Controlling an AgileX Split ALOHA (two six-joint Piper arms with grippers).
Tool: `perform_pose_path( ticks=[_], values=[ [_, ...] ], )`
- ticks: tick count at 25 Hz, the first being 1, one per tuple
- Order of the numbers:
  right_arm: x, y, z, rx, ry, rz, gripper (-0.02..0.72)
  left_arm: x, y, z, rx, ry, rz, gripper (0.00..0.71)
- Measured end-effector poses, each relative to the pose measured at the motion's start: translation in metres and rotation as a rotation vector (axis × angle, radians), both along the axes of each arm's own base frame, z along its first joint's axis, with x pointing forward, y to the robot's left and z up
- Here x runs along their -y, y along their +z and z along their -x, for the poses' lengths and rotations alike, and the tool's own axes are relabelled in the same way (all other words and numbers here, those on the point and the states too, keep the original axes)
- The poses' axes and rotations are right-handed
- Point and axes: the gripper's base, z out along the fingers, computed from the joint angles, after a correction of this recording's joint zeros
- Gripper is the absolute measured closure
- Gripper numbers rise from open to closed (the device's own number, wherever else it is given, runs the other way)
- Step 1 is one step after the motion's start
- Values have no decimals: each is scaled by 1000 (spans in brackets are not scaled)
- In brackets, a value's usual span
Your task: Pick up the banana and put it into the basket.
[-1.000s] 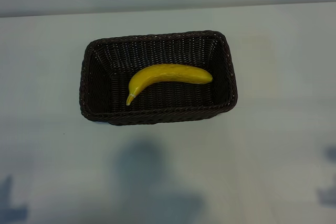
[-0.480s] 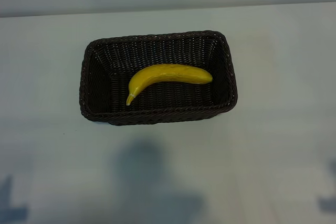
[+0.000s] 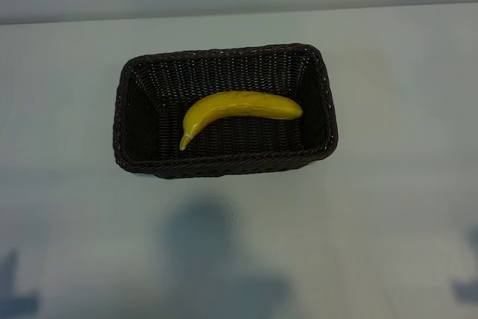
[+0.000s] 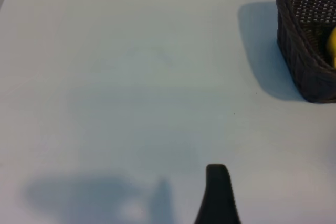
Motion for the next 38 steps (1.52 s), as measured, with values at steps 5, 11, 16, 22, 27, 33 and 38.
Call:
perform_pose_path(
  ticks=[5, 11, 16, 22, 27, 33, 38],
  values=[
    [0, 0, 0, 0, 0, 0, 208, 0, 0, 0, 0, 0, 0, 138],
    [0, 0, 0, 0, -19, 0, 208, 0, 0, 0, 0, 0, 0, 138],
    [-1, 0, 0, 0, -105, 0, 208, 0, 0, 0, 0, 0, 0, 138],
    [-1, 0, 0, 0, -129, 0, 208, 0, 0, 0, 0, 0, 0, 138],
    [-1, 0, 0, 0, -129, 0, 208, 0, 0, 0, 0, -1, -2, 138],
    [-1, 0, 0, 0, -129, 0, 208, 0, 0, 0, 0, -1, -2, 138],
    [-1, 0, 0, 0, -129, 0, 208, 0, 0, 0, 0, -1, -2, 138]
  ],
)
